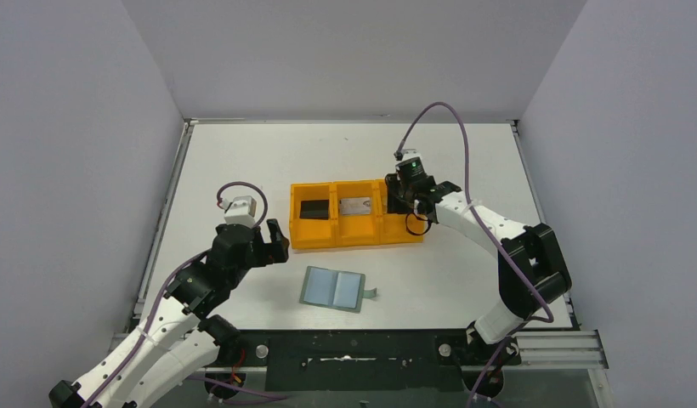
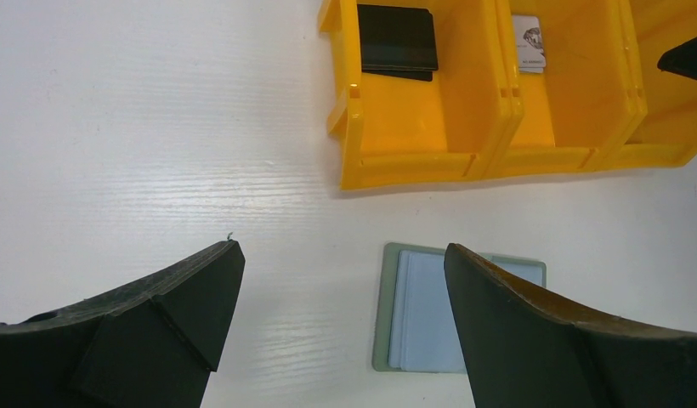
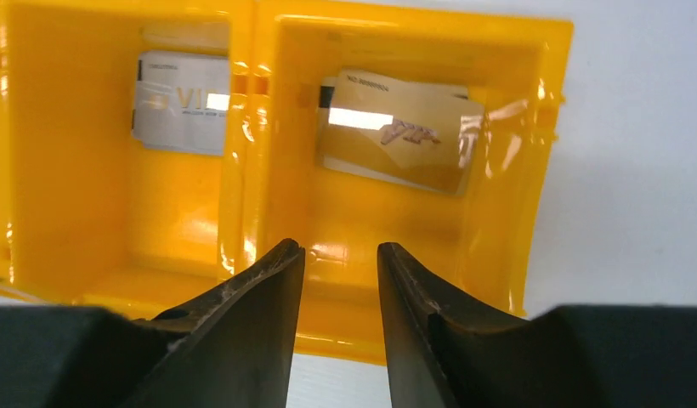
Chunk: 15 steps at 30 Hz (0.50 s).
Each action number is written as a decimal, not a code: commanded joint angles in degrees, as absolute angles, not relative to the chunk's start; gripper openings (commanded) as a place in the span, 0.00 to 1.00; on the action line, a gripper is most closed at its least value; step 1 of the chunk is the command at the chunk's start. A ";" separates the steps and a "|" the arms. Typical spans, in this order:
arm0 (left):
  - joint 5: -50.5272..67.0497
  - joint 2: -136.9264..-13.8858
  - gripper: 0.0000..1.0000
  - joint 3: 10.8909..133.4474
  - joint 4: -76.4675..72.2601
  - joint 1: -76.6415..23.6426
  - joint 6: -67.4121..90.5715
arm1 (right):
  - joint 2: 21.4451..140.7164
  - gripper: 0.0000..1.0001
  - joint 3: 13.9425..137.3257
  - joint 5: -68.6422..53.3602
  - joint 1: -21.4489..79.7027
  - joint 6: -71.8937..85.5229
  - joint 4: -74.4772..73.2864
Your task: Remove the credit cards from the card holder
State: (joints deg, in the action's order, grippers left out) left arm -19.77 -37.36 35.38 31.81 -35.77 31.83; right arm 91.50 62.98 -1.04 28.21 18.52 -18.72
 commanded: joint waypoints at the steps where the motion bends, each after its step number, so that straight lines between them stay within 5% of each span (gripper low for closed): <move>1: -19.20 -37.35 0.90 36.47 30.06 -35.41 30.85 | 91.10 0.37 62.79 9.42 29.05 32.16 -20.41; 15: -19.11 -37.97 0.90 36.56 30.28 -35.15 31.02 | 101.70 0.22 66.53 15.38 29.96 34.79 -20.94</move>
